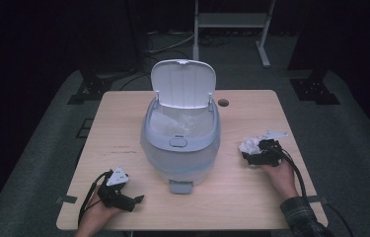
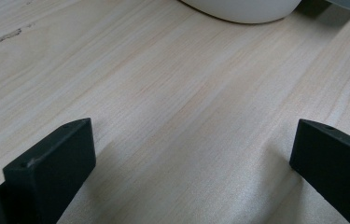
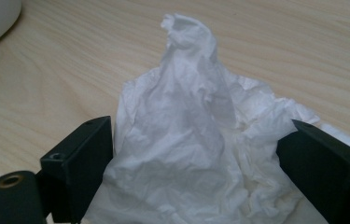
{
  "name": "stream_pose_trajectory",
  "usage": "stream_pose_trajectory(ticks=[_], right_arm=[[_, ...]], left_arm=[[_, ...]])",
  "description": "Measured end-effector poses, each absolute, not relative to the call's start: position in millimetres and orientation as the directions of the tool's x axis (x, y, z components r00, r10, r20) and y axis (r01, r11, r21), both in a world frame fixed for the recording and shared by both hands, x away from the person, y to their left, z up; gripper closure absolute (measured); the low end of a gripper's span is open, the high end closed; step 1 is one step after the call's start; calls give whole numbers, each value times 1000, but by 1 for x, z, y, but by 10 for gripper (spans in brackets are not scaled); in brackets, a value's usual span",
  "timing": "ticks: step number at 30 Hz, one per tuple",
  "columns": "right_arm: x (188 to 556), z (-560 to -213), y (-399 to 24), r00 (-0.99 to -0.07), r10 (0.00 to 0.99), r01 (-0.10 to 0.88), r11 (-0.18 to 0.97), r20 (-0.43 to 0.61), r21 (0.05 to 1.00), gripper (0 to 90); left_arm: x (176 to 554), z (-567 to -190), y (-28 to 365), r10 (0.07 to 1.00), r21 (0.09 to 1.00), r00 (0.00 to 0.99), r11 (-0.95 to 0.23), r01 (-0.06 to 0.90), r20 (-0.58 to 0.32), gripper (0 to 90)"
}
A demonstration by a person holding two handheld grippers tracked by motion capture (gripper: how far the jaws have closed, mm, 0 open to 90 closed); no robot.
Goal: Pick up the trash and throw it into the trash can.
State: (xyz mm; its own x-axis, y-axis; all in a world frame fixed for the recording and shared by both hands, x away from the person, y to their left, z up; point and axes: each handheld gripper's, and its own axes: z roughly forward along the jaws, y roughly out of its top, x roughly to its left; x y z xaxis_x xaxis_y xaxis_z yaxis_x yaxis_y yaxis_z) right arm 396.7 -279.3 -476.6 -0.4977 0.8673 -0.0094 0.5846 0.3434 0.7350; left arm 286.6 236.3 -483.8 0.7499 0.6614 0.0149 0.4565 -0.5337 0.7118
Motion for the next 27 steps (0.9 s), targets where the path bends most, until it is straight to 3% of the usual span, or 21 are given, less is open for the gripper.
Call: stream_pose_trajectory(ticks=[6, 13, 27], right_arm=[[396, -481, -279, -502, 864, 582, 374, -42, 722, 146], [391, -480, -282, -514, 856, 562, 392, -64, 729, 340], [385, -477, -286, -541, 839, 550, 396, -47, 736, 535]], left_arm=[[287, -484, 236, 661, 711, 750, -535, 456, 16, 0], [286, -484, 236, 662, 711, 749, -534, 457, 15, 0], [286, -484, 236, 662, 711, 749, -534, 457, 16, 0]])
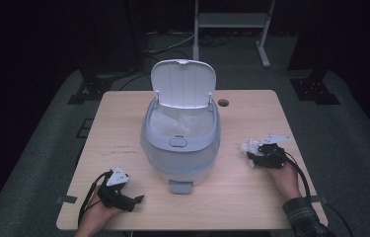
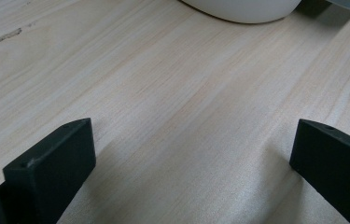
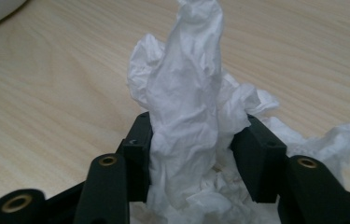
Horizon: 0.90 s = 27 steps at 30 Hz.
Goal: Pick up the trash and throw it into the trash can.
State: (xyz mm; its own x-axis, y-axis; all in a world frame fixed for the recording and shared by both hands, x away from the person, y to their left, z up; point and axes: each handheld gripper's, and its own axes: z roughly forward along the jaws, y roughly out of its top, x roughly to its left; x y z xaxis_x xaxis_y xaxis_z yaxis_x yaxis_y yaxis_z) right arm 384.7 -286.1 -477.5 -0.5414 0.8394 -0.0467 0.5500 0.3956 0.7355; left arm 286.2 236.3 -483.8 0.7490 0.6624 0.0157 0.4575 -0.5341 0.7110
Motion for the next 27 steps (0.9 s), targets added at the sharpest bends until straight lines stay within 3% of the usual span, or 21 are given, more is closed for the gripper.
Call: stream_pose_trajectory(ticks=[11, 27], right_arm=[[381, -473, -289, -578, 816, 559, 402, -7, 725, 681], [376, -465, -291, -617, 785, 565, 402, 46, 721, 719]], left_arm=[[286, -484, 236, 663, 711, 749, -534, 457, 16, 0], [286, -484, 236, 663, 711, 749, -534, 457, 16, 0]])
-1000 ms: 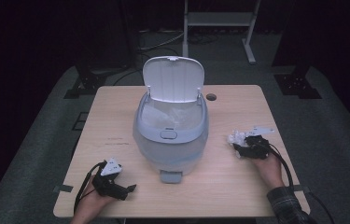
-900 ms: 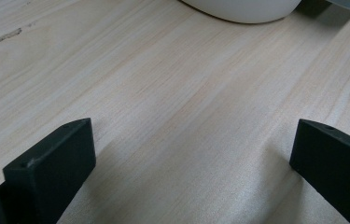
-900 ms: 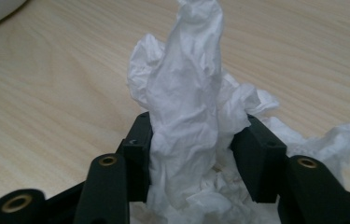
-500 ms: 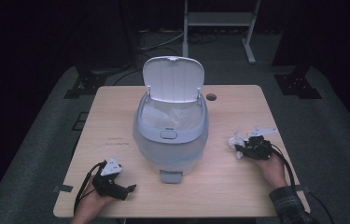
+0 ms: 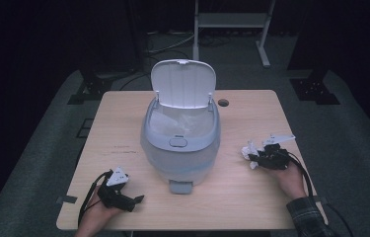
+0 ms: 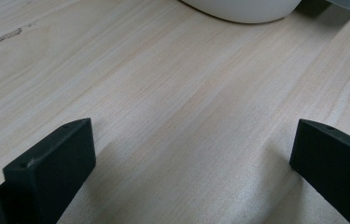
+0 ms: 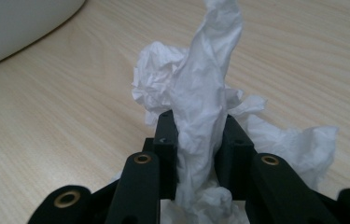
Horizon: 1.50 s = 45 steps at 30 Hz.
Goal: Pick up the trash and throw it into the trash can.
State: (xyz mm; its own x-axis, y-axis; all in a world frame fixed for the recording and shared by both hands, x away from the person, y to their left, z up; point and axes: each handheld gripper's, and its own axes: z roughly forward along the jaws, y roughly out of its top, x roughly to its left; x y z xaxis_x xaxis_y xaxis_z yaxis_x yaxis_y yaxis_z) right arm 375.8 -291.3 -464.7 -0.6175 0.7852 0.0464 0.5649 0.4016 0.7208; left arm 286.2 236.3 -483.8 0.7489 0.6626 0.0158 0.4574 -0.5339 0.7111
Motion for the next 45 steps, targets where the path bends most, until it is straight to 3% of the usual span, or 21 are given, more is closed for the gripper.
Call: stream_pose_trajectory(ticks=[45], right_arm=[[346, -391, -294, -767, 628, 415, 327, 133, 849, 722]], left_arm=[[286, -484, 236, 663, 711, 749, -534, 458, 15, 0]])
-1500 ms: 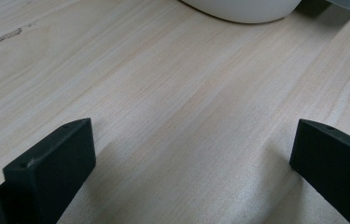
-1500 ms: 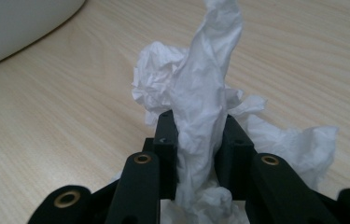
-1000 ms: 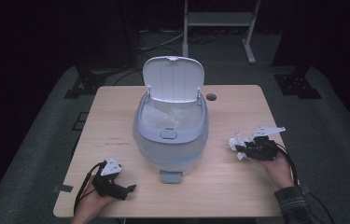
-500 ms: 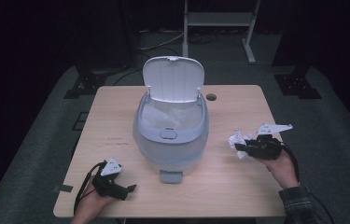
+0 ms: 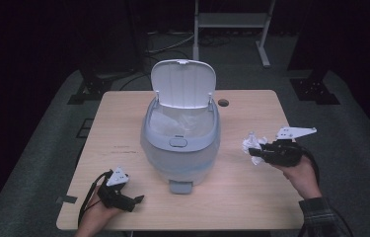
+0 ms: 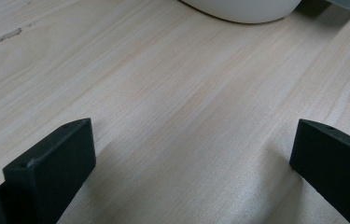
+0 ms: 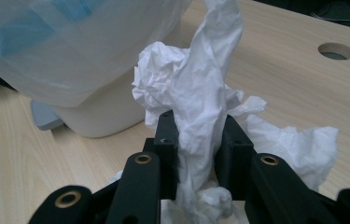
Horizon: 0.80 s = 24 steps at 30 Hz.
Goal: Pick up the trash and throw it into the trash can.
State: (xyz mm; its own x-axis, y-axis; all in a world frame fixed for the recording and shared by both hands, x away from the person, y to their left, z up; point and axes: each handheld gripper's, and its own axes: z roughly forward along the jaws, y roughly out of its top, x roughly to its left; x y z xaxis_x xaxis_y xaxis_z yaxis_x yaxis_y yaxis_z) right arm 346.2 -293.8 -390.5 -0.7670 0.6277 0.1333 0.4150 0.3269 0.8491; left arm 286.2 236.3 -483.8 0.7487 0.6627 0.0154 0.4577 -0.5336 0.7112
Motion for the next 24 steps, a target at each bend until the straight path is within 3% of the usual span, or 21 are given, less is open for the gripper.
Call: stream_pose_trajectory(ticks=[24], right_arm=[[337, -330, -285, -828, 551, 296, 271, 105, 916, 724]], left_arm=[[286, -484, 236, 662, 711, 749, -534, 458, 15, 0]])
